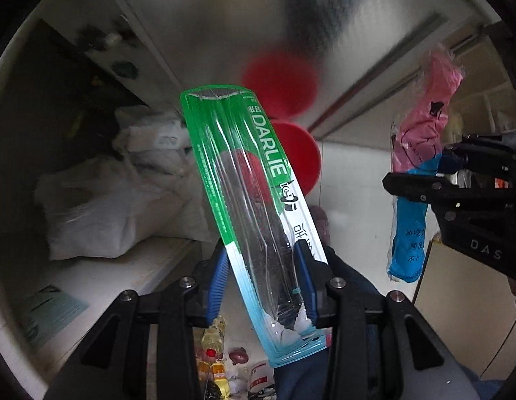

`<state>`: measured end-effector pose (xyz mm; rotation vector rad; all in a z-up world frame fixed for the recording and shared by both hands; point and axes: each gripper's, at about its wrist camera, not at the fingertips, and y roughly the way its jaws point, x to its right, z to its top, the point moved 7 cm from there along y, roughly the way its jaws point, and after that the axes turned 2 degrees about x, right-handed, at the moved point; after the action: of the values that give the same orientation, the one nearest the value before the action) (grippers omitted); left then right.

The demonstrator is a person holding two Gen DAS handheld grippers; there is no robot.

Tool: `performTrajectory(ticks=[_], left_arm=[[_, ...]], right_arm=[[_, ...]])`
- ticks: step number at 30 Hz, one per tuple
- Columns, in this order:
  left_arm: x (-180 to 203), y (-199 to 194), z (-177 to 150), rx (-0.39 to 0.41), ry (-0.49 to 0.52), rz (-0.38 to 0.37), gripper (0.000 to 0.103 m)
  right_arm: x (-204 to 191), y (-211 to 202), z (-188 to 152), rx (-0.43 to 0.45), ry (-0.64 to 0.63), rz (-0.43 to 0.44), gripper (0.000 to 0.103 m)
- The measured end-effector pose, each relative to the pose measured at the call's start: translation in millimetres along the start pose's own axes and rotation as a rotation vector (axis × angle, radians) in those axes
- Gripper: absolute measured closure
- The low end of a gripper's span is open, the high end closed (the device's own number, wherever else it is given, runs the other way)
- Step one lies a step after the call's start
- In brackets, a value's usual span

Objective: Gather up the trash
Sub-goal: 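Carry the package and bag down toward the red bucket with both tools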

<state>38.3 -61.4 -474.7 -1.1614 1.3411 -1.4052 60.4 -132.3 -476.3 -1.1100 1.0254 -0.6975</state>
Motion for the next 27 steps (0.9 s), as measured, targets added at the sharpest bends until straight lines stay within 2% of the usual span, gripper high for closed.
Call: performTrajectory(ticks=[4,14,17,27], left_arm=[[7,33,3,-0.028,0.003,-0.040,0.066],[3,104,18,-0.053,-0.011,-0.096,0.066],[2,131,21,-0.083,-0.043,-0.139,0.066],[3,195,40,-0.116,-0.016,-0.166,0.066]], right_arm=[[-6,35,4,-0.017,-0.014,0.013,0.079],[26,105,4,-0.067,-0.030,0.037,0.079],[37,125,3,-0.080,-0.017,0.045,0.079],[60,180,4,-0.117,-0.018,0.059,0.079]])
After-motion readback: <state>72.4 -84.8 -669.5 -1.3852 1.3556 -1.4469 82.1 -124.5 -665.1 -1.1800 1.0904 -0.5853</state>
